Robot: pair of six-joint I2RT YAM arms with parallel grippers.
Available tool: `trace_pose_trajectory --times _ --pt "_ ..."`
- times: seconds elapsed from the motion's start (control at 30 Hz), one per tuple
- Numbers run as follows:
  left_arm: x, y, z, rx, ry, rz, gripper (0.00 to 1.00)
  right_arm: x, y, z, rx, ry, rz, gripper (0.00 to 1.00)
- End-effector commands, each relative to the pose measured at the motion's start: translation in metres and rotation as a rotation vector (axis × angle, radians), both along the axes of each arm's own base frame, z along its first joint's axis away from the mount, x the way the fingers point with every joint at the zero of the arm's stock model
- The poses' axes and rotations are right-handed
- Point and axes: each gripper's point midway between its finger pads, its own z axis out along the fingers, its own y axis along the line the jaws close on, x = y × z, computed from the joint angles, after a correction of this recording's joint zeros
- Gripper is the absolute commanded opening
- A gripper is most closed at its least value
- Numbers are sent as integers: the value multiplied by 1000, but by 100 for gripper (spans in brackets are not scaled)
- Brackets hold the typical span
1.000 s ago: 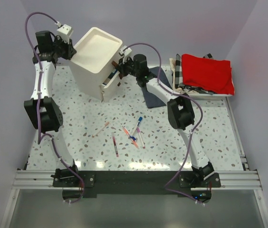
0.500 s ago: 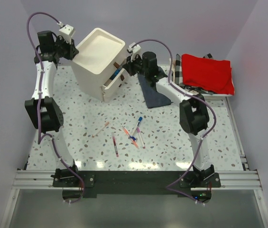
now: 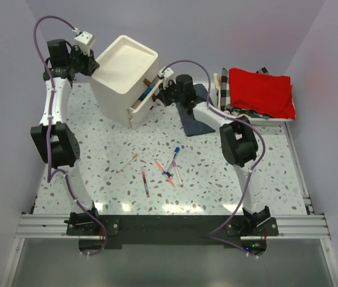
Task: Sort the stationery into containers
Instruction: Close the drawer in the storage box.
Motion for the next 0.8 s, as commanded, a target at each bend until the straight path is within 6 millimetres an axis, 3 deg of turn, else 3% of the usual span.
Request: trace_pose_trajectory --times 0.0,0.17,0.4,0.53,0.77 --pt "-53 -66 -110 -65 363 -219 0 14 14 2 30 -32 6 0" --pt "-60 -70 -116 -65 383 -231 0 21 42 13 87 -64 17 0" --pt "-65 -84 -123 -62 404 -259 0 12 71 34 134 -105 39 0" --pt "-66 -88 -124 -66 408 -262 0 6 67 34 119 -89 38 0" --pt "-61 -84 -121 -60 396 -238 0 -12 34 14 30 -6 9 0"
